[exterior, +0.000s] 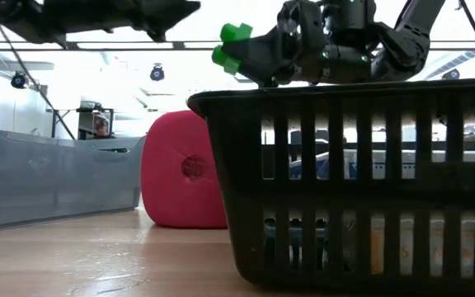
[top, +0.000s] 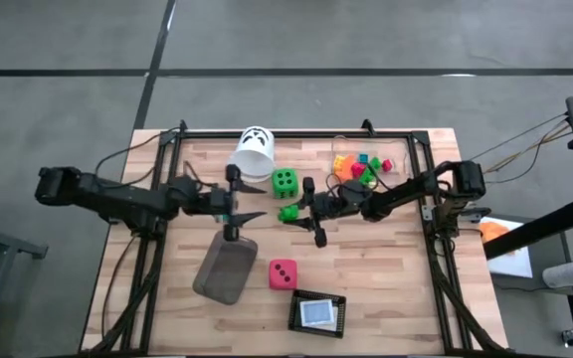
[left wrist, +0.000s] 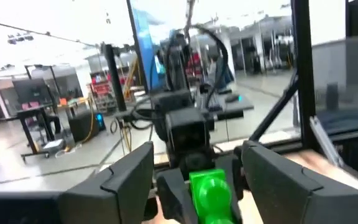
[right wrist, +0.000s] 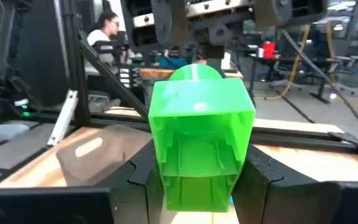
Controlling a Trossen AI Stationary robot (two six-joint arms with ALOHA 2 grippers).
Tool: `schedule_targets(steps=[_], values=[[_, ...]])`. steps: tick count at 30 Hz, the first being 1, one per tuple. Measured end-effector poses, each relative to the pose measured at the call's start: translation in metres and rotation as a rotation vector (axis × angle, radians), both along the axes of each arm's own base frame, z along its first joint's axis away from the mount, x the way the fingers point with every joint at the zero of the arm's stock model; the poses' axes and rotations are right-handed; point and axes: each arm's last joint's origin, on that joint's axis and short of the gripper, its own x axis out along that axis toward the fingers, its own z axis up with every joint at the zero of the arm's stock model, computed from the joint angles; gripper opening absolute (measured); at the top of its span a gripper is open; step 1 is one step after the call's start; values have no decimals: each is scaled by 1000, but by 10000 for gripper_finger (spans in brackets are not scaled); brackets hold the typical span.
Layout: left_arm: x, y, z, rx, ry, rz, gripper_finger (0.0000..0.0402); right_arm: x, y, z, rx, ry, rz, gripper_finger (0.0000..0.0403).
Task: Pick & Place Toys
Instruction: Put the green game piece into the transparent bin
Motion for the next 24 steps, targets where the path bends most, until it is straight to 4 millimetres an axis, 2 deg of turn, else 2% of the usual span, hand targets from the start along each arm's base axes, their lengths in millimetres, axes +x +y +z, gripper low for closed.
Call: schedule_targets(steps=[5,13,20,24], values=[[-28,1,-10,-36,-4,0,247,-11,0,-13,-6,31,-56,129],[-63,1,-44,-90,25,6,248,-37,-11,-33,-1,104,-258,129],[-73,2,-59,-107,56,21,248,-60,-28,-30,21,140,-551,129],[-73,2,-61,-109,72,25,248,-71,-40,-23,-6,255,-754,129]])
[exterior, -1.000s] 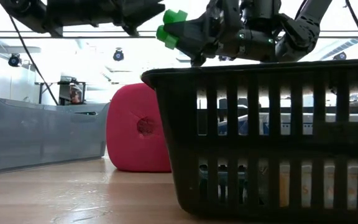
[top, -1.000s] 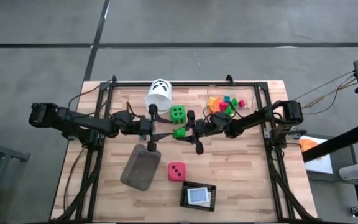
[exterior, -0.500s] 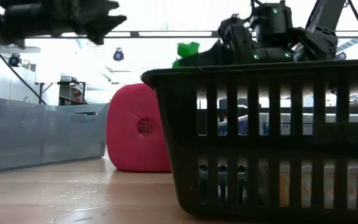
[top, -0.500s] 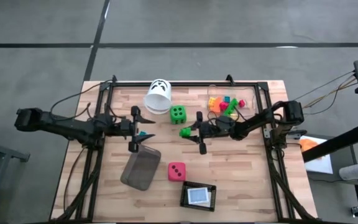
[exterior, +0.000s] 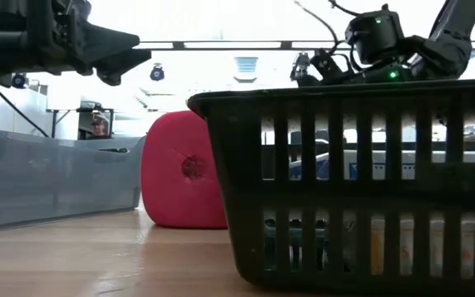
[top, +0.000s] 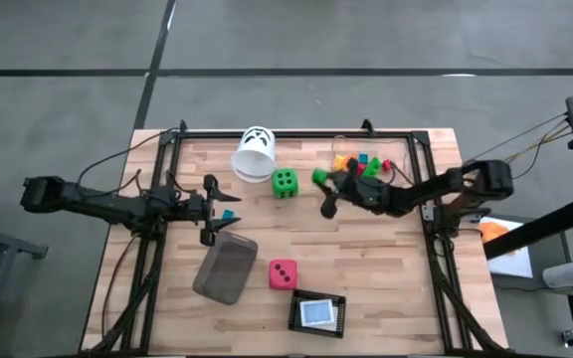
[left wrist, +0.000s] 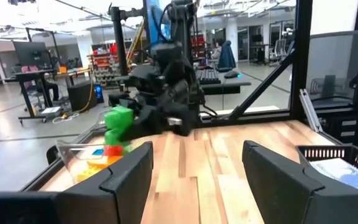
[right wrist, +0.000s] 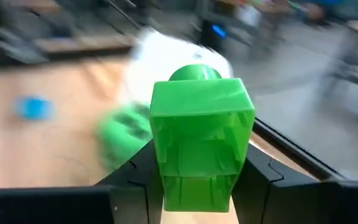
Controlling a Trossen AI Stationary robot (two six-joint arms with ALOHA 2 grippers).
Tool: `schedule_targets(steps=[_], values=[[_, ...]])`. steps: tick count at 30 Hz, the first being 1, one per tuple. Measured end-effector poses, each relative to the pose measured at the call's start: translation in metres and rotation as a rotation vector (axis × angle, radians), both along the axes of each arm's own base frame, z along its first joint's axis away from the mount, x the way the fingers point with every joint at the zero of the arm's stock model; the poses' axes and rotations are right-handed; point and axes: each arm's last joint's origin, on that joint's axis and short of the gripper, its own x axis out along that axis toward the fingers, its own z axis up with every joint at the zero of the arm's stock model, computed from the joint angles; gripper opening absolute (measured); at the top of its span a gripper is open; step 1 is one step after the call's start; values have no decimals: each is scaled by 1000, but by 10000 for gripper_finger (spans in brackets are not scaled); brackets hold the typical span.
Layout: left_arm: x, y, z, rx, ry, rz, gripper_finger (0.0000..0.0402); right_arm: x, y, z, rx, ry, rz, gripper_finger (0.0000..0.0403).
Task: Pick & Place Toys
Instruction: Put the green game piece into the transparent bin
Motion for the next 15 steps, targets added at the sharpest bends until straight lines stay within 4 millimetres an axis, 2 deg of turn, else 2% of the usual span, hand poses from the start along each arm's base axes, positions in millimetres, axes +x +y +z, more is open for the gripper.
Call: schedule_targets(steps=[8,15], values=[[1,0,-1,0,12,12,248,-29,-26,16,48,267,-325,129],[1,1,-1,0,10,18,248,-51,-47,18,109,351,-452,129]])
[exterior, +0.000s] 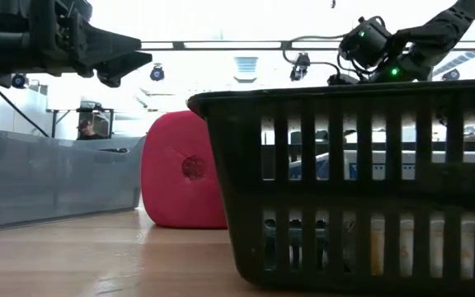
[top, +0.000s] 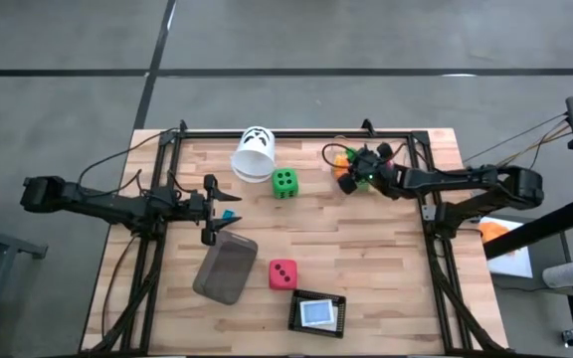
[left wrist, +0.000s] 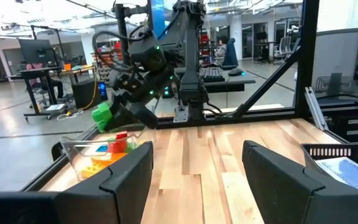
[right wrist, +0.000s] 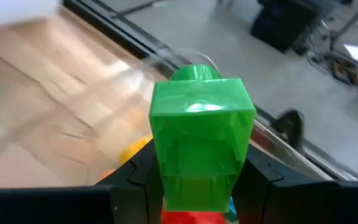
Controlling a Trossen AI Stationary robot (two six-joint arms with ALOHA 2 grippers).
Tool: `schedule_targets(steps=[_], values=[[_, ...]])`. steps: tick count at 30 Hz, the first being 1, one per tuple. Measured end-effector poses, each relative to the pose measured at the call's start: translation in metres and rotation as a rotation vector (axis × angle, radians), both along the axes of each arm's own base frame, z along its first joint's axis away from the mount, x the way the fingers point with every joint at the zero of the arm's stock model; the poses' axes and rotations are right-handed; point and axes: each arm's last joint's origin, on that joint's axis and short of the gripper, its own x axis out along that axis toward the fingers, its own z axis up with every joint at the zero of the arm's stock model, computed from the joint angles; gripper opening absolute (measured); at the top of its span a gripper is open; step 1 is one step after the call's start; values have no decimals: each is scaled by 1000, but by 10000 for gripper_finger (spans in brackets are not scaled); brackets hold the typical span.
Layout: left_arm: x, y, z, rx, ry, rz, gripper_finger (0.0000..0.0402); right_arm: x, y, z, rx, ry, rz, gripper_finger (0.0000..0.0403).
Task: Pick & Place Toys
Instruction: Put the green game piece into the transparent bin, then put the blue game piece into the transparent bin
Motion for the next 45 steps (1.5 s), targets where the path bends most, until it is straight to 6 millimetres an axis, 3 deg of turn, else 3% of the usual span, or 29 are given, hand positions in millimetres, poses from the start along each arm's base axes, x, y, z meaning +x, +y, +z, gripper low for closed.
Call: schedule_targets(steps=[7,15,17,23,27,37,45], values=[[0,0,0,-1,1,9,248,-9,-17,-14,90,58,-53,129],[0,0,-1,-1,15,9,248,-8,-20,-23,127,80,-57,130],[0,0,-2,-1,16,10,249,-8,-20,-22,129,70,-63,164],[0,0,-2,-4,16,12,249,-9,-17,-12,113,19,-59,323],[0,1,-2,-4,18,20,249,-10,-13,-4,99,-18,-43,370],[0,1,-4,-31,38,35,249,-1,7,15,54,-140,65,379],[3,2,-3,-50,102,72,249,22,28,36,15,-367,379,380]])
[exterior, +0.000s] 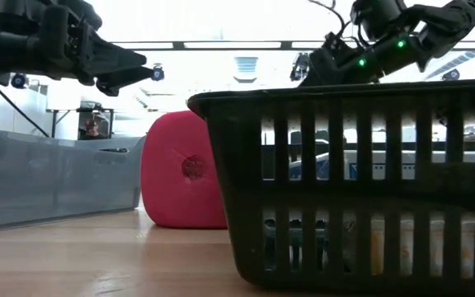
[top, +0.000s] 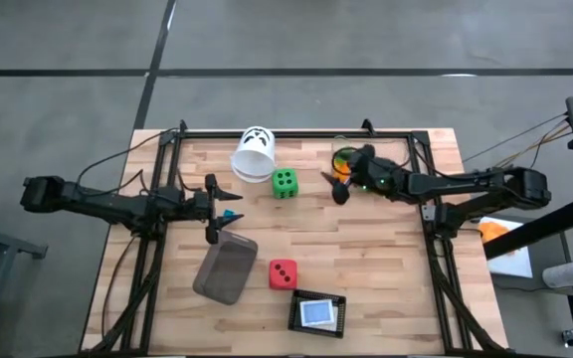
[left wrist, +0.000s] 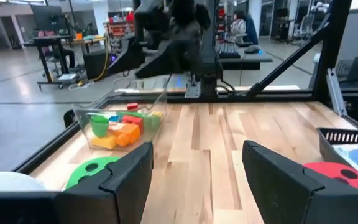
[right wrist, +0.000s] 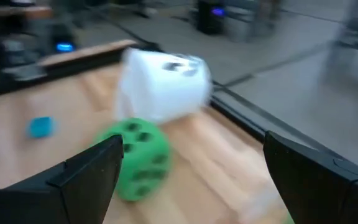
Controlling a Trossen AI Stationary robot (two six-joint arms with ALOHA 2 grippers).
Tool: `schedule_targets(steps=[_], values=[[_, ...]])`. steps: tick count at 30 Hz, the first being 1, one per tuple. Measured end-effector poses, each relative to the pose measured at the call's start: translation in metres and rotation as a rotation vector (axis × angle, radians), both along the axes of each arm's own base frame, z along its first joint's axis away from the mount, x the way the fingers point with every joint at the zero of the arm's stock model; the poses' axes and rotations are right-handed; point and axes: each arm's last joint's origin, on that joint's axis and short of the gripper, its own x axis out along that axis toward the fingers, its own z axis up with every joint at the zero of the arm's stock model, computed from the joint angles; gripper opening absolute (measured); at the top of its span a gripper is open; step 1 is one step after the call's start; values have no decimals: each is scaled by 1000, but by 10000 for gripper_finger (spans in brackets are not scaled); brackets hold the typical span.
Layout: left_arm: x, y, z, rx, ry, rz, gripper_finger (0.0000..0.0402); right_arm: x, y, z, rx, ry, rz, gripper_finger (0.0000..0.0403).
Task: Pick & Place Toys
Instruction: Put the blue game piece into the transparent bin
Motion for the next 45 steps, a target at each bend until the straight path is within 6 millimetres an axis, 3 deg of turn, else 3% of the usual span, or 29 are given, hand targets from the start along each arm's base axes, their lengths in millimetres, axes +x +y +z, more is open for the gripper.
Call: schedule_targets(steps=[8,16,21,28,45], values=[[3,1,2,-30,76,46,249,22,13,-3,6,18,152,380],[0,10,26,-266,425,469,249,34,34,-13,39,48,233,380],[-5,10,39,-410,583,583,248,34,43,-12,54,40,261,380],[13,12,26,-483,737,581,248,35,46,-12,63,32,271,380],[42,56,-16,-638,1100,687,248,35,47,-12,81,26,268,380]])
